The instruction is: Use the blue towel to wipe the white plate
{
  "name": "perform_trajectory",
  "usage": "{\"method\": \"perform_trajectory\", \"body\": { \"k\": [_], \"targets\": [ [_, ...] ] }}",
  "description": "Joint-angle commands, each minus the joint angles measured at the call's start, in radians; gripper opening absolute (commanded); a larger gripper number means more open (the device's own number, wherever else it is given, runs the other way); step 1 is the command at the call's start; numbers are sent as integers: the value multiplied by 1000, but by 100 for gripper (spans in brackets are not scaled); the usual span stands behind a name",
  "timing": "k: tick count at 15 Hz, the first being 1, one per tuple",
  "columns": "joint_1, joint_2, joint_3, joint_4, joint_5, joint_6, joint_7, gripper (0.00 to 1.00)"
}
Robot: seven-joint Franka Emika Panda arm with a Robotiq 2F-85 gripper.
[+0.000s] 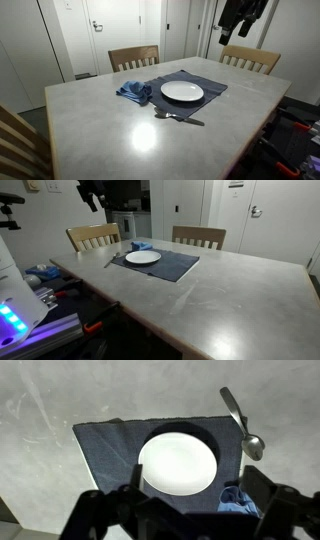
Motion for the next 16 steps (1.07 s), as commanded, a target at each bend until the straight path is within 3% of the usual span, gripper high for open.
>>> {"method": "perform_trajectory", "body": {
  "k": [1,11,16],
  "targets": [
    [20,4,-21,2,-18,-4,12,100],
    [20,2,-27,2,-18,6,3,100],
    [13,58,-45,7,-62,197,-63,100]
  ]
}}
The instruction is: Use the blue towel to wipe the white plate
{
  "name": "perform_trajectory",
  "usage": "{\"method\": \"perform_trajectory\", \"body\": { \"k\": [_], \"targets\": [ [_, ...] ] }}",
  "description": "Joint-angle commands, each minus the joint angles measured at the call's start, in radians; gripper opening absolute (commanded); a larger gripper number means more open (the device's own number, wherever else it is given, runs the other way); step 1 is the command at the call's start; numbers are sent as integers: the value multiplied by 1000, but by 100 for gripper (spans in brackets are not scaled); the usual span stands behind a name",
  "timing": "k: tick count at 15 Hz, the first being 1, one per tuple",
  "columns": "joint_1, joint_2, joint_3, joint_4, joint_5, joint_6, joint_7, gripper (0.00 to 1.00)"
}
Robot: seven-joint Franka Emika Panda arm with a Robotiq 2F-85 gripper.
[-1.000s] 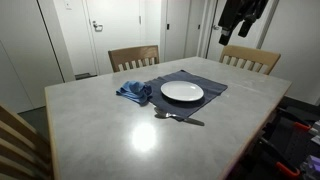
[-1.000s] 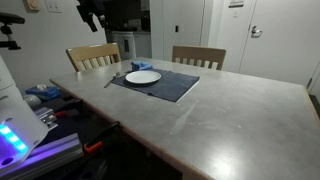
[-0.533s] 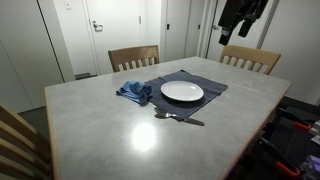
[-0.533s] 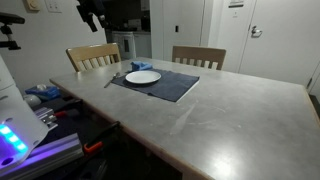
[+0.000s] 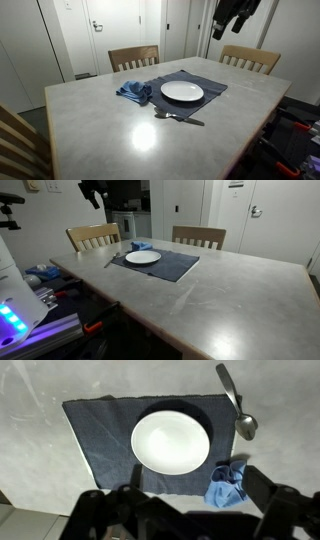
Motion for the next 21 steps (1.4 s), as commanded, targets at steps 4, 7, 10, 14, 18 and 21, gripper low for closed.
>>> {"method": "perform_trajectory", "body": {
  "k": [4,7,10,14,18,21],
  "targets": [
    [-7,236,-80,77,-72,299,-204,100],
    [2,195,-86,46,-70,307,-181,100],
    [-1,315,-111,99,-78,350,-207,100],
    [-17,322,-86,106,-125,331,-186,100],
    [-40,373,-78,147,-223,296,-172,100],
    [-30,440,-99,198,-248,292,-213,100]
  ]
}}
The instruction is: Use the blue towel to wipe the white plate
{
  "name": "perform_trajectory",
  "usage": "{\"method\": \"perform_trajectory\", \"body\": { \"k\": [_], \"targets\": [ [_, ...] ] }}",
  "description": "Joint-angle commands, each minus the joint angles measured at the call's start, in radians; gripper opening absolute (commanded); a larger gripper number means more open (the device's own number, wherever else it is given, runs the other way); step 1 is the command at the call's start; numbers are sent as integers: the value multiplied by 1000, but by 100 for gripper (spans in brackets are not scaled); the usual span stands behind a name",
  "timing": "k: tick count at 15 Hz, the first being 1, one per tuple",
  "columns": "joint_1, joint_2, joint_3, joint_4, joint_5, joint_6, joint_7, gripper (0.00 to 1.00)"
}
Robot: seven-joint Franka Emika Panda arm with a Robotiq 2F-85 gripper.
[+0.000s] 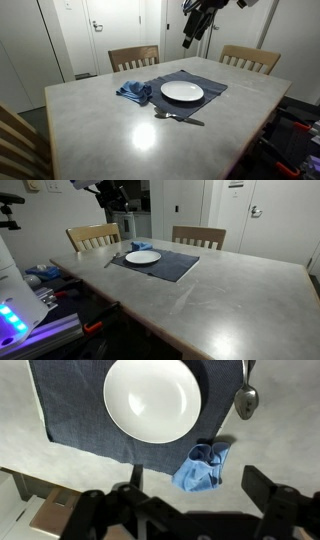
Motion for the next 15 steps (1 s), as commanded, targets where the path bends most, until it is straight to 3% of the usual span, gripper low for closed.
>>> {"method": "perform_trajectory", "body": {
  "k": [1,9,10,11,15],
  "targets": [
    [-10,126,-12,109,-50,-28,-38,100],
    [7,463,-6,426,-148,-102,-2,100],
    [71,503,-65,466,-120,-125,-5,100],
    [75,395,-81,360,-113,-70,-23,100],
    [108,421,-113,381,-113,-69,-22,100]
  ]
}}
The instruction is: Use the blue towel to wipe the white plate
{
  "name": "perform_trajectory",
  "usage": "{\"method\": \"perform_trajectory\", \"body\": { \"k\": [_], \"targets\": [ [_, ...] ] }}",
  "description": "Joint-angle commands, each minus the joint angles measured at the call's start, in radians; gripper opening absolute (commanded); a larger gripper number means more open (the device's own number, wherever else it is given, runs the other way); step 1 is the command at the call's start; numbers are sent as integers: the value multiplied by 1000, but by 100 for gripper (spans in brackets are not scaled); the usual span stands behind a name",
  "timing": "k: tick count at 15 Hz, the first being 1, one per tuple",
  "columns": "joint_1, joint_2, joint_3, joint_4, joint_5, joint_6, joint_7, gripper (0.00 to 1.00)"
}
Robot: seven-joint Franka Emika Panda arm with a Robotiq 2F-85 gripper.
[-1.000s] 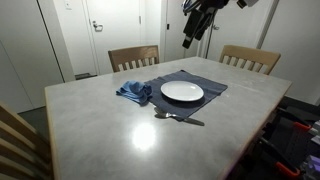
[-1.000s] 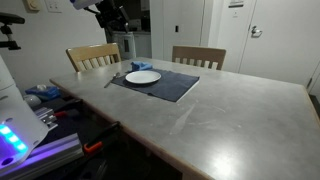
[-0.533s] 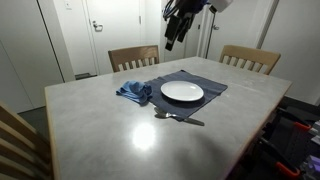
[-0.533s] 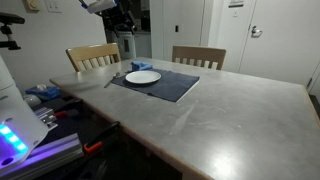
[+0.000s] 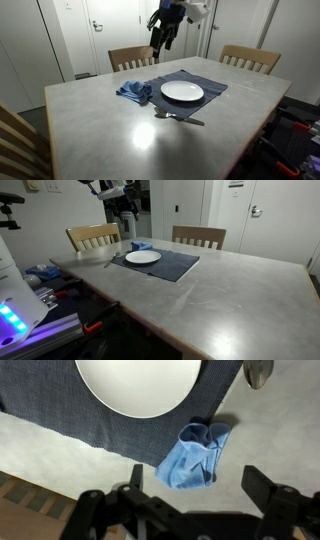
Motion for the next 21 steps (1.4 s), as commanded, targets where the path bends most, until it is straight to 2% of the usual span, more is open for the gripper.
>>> {"method": "perform_trajectory", "body": {
  "k": [1,3,9,15,17,18,19,20,21],
  "targets": [
    [45,-7,-46,-1,15,1,-12,100],
    [55,-14,-48,-15,-10,18,-8,100],
    [78,134,-49,45,154,90,-119,100],
    [72,334,-53,246,256,91,-223,100],
    [87,386,-60,329,258,46,-246,100],
    [123,408,-97,375,224,-17,-213,100],
    [201,427,-183,421,143,-105,-118,100],
    [199,453,-175,456,141,-152,-136,100],
    [225,475,-200,488,111,-195,-107,100]
  ]
}}
